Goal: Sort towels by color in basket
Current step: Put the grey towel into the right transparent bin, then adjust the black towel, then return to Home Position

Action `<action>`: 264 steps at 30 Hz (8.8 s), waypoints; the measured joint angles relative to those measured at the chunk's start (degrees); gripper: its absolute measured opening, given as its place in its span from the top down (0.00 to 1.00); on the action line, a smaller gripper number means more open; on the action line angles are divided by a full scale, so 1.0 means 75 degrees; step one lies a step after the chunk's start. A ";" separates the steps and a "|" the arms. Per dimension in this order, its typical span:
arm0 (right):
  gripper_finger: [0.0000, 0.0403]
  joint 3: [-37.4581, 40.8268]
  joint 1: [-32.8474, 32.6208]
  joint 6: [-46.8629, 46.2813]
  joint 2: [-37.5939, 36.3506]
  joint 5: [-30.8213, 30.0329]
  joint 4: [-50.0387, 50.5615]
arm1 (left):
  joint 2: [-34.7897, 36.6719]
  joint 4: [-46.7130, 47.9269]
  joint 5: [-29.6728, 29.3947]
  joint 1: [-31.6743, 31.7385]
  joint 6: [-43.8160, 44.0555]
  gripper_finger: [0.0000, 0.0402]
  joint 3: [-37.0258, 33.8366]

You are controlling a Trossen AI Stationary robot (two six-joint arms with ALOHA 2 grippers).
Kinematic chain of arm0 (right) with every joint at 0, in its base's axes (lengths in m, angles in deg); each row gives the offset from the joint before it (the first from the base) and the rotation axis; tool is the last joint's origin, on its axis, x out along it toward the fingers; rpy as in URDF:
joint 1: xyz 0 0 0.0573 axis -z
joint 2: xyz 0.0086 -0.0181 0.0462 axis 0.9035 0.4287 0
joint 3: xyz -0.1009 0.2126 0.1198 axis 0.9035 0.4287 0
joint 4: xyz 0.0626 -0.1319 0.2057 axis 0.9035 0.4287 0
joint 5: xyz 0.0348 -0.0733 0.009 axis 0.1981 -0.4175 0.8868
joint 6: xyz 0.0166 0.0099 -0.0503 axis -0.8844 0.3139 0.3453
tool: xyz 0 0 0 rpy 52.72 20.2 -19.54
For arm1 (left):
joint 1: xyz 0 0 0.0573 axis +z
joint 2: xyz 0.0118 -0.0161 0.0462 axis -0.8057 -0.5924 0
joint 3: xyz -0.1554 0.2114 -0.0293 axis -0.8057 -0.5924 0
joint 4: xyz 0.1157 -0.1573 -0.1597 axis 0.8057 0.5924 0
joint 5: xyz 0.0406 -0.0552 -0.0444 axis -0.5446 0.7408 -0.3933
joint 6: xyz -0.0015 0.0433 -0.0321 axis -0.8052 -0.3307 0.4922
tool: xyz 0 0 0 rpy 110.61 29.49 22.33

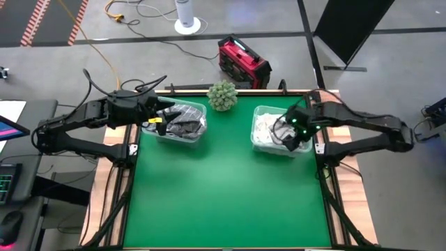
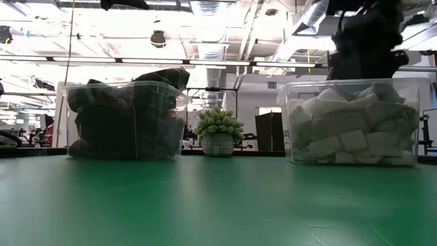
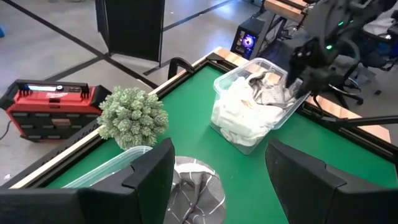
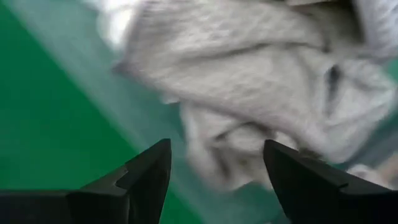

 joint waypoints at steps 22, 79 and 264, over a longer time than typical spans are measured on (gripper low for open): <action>0.28 0.0220 0.2825 0.2248 0.3075 -0.2203 -0.1852 | 0.0001 0.0002 0.0006 0.0003 0.0080 0.40 0.0001; 0.28 -0.3838 -0.3249 -0.2522 0.1149 -0.3647 0.1570 | -0.4392 0.0067 0.2277 0.3420 -0.3617 0.64 -0.1780; 0.28 0.2858 -0.3004 -0.2759 -0.2922 -0.3939 -0.7338 | 0.3395 -0.3982 0.1928 -0.1349 0.1742 0.30 -0.5254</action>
